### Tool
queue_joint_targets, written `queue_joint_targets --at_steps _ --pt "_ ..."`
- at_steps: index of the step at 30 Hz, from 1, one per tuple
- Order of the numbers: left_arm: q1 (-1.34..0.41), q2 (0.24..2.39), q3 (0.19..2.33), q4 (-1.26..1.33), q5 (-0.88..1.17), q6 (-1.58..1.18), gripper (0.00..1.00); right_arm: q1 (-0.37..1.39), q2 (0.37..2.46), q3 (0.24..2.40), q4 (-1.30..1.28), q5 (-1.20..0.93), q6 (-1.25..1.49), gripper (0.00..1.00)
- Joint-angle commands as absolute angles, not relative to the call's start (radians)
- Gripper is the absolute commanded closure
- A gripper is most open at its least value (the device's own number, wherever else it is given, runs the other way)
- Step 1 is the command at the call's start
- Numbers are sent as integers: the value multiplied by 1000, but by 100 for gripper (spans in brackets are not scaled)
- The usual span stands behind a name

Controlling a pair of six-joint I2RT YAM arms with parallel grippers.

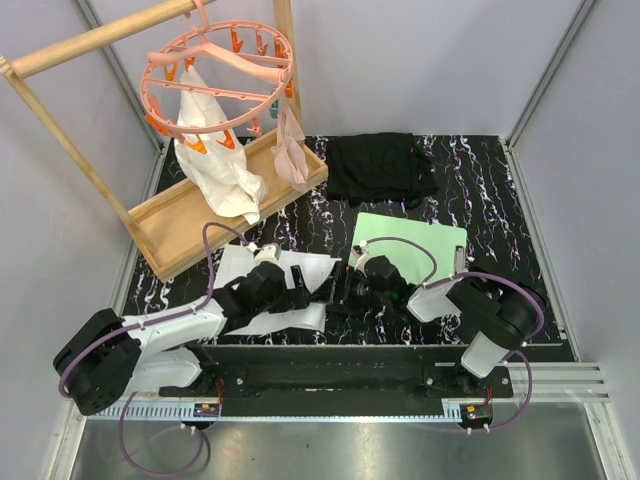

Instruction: Put the files into the folder

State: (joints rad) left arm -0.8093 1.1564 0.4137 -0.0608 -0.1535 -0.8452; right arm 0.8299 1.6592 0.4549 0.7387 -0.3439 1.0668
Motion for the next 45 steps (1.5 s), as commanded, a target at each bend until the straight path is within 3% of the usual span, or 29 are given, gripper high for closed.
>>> queue_joint_targets --at_steps 1,8,14,17,23,28,35,45 --pt "-810 1108 362 -67 -124 -786 1 838 1689 422 808 -382 1143 5" --pt "-810 1057 344 -97 -138 -785 1 808 1613 405 717 -356 1109 4" --pt "-810 1048 382 -132 -137 -736 1 808 1430 563 138 -205 899 0" --pt "-808 999 431 -175 -138 -718 1 808 1393 638 7 -128 830 0" --pt "-779 988 567 -313 -256 -744 1 816 1528 836 -237 -23 762 1" --pt "-682 1017 617 -393 -350 -820 1 877 1640 1013 -403 124 817 10" --pt "-497 1155 632 -445 -299 -870 1 953 1752 1155 -535 242 867 18" --pt "-495 1230 591 -445 -299 -925 1 992 1882 1252 -580 267 862 14"
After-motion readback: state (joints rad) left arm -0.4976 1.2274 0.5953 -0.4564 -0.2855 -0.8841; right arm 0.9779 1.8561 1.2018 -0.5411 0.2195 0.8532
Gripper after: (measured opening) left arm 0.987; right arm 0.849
